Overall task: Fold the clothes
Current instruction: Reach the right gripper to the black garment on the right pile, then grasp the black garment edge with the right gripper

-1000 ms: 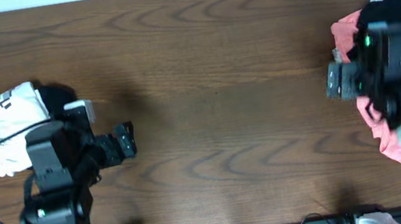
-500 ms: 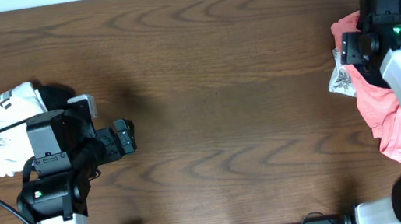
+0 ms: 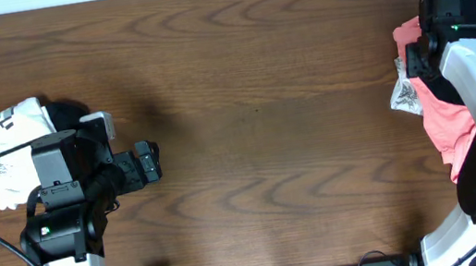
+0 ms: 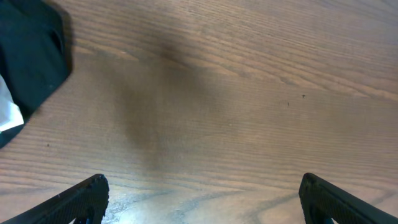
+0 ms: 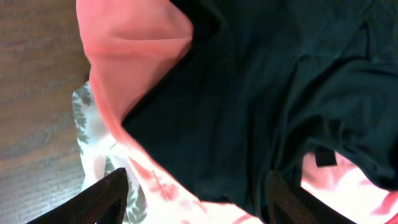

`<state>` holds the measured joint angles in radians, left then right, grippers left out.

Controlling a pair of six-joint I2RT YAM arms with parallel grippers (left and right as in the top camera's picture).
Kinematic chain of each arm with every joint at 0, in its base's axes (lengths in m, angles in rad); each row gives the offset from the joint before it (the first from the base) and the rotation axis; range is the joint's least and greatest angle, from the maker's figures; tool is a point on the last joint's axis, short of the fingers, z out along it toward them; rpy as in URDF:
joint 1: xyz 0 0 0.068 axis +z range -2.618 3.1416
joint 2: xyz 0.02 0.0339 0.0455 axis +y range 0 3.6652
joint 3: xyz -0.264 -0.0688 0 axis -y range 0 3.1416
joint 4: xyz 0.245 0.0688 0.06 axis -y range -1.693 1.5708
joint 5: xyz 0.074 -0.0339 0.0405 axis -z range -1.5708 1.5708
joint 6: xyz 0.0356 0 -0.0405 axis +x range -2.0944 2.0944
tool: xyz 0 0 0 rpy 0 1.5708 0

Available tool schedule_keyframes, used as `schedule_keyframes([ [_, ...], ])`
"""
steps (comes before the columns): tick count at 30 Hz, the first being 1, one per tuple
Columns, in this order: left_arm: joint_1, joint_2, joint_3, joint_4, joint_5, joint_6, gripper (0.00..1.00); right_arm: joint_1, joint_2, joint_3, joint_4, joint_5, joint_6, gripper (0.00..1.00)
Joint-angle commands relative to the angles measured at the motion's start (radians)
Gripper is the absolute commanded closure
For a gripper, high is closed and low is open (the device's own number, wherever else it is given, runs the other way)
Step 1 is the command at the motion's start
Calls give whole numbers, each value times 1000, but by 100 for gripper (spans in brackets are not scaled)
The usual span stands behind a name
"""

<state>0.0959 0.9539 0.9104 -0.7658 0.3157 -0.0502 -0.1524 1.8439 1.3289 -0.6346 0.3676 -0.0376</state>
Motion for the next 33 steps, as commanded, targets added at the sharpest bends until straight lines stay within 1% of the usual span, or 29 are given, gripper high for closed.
schedule_keyframes([
  [1, -3, 0, 22, -1, 13, 15, 2, -4, 32, 18, 15, 10, -13, 31],
  [7, -3, 0, 22, -1, 13, 15, 2, -4, 73, 17, 26, 10, -12, 30],
  [19, -3, 0, 22, -1, 13, 15, 2, -6, 138, 17, 68, 11, -12, 30],
  [33, -3, 0, 22, -1, 13, 15, 2, -6, 157, 18, 124, 10, -12, 29],
])
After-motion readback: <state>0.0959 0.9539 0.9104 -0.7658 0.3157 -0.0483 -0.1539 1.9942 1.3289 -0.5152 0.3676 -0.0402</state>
